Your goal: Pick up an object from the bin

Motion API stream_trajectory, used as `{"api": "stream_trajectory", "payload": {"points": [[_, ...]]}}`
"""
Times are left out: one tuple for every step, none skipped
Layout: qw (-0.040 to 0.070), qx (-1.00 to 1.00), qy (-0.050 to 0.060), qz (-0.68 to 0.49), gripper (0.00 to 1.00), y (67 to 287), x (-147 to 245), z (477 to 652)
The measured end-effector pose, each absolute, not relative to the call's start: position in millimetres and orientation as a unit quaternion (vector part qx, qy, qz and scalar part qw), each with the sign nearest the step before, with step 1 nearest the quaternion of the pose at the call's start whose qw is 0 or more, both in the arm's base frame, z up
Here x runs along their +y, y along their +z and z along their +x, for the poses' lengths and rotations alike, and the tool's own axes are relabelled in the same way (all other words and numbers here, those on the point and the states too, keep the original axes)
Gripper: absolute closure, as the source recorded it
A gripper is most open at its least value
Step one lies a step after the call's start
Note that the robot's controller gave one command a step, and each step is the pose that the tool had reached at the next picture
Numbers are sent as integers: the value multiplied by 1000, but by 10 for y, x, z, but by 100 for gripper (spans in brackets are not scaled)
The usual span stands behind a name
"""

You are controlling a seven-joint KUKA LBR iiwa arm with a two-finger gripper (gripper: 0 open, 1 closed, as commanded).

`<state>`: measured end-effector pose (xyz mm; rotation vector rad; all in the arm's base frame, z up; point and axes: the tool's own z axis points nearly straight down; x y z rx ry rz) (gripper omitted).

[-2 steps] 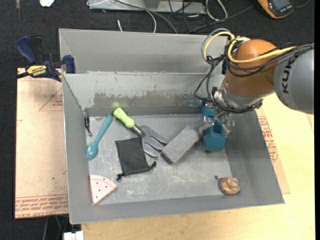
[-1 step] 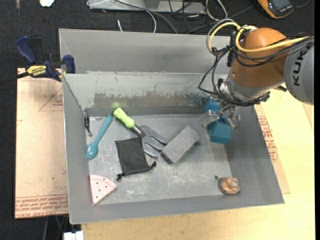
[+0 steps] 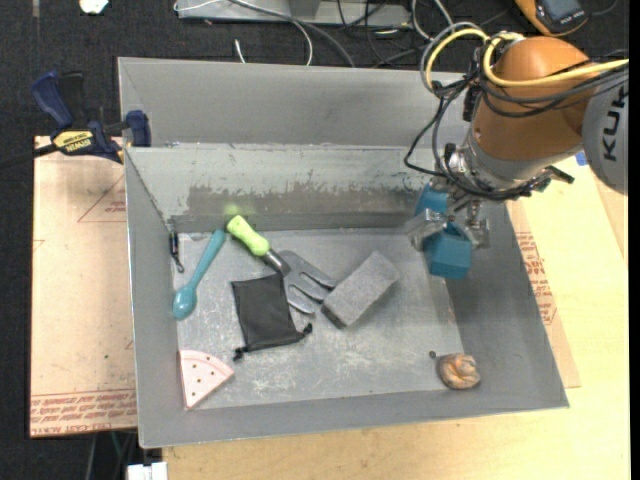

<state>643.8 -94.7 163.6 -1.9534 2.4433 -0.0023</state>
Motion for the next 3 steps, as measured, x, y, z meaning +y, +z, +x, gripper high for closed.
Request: {"api": "stream_trajectory", "payload": {"points": [[8,782,-1,-623,100,1782,-941,6441],[7,783,1,-622,100,1853,-936,6431],[5,783,3,-621,100,2076,-930,6420]]}}
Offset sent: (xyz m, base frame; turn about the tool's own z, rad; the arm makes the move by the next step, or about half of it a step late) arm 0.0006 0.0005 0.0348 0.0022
